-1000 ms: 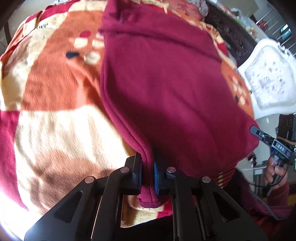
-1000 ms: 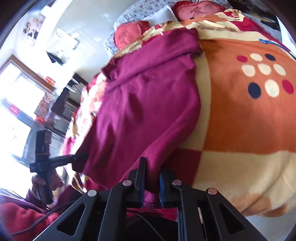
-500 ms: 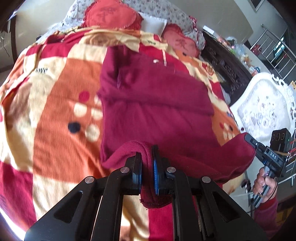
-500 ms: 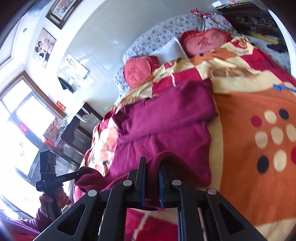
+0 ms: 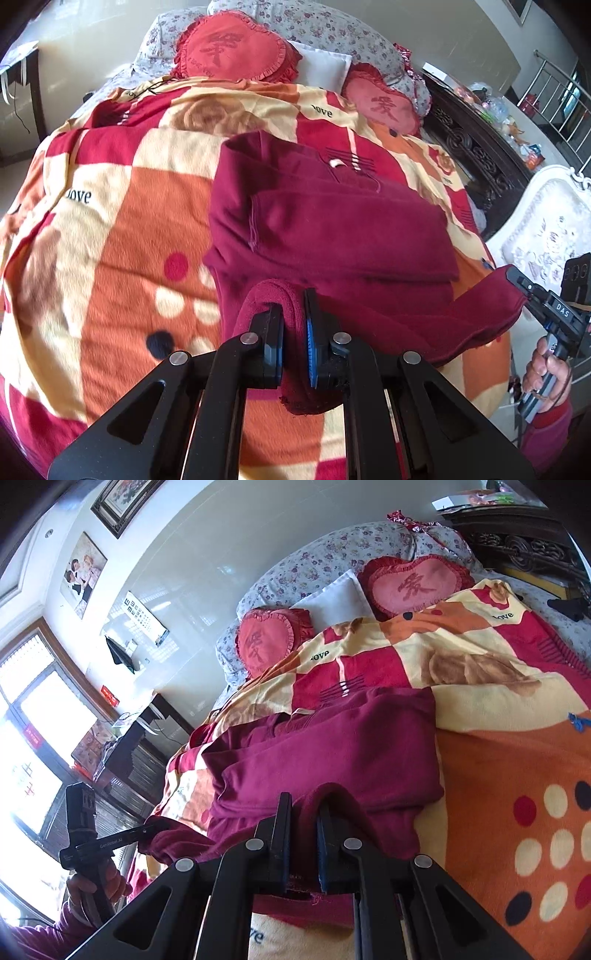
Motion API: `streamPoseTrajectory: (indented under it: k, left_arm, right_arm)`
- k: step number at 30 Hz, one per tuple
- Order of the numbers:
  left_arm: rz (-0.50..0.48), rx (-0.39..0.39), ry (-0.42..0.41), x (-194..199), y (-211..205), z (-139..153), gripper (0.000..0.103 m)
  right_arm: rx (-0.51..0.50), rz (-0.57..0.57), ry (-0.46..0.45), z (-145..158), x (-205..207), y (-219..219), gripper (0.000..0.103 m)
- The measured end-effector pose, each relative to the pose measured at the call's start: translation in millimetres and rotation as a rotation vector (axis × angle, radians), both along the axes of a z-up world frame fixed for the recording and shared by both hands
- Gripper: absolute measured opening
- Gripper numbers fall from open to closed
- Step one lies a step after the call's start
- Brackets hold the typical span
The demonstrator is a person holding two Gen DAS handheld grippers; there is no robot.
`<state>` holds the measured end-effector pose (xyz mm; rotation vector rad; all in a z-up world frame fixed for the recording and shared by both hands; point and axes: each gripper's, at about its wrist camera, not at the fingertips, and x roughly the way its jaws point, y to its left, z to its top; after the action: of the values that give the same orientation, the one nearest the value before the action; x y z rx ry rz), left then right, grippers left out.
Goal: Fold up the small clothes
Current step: 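Carry the held hem over the body toward the collar with both grippers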
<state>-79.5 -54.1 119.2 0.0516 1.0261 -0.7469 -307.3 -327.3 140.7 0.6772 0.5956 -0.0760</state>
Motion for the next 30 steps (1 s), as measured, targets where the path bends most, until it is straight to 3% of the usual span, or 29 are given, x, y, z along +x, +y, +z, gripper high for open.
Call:
streamPoseTrajectory:
  k: [10,30]
  left_arm:
    - [0.014,0.007,-0.014,18.6,-13.4,-2.1,0.008]
    - [0.04,-0.012,-0.1,68.3,-62.0,28.4,0.008]
  right_arm:
    - [-0.022,-0.014,0.024,-2.1,18.9,-11.6,0.01]
    - [-0.06,-0.079,-0.005,13.9,60.7,-51.8,0.01]
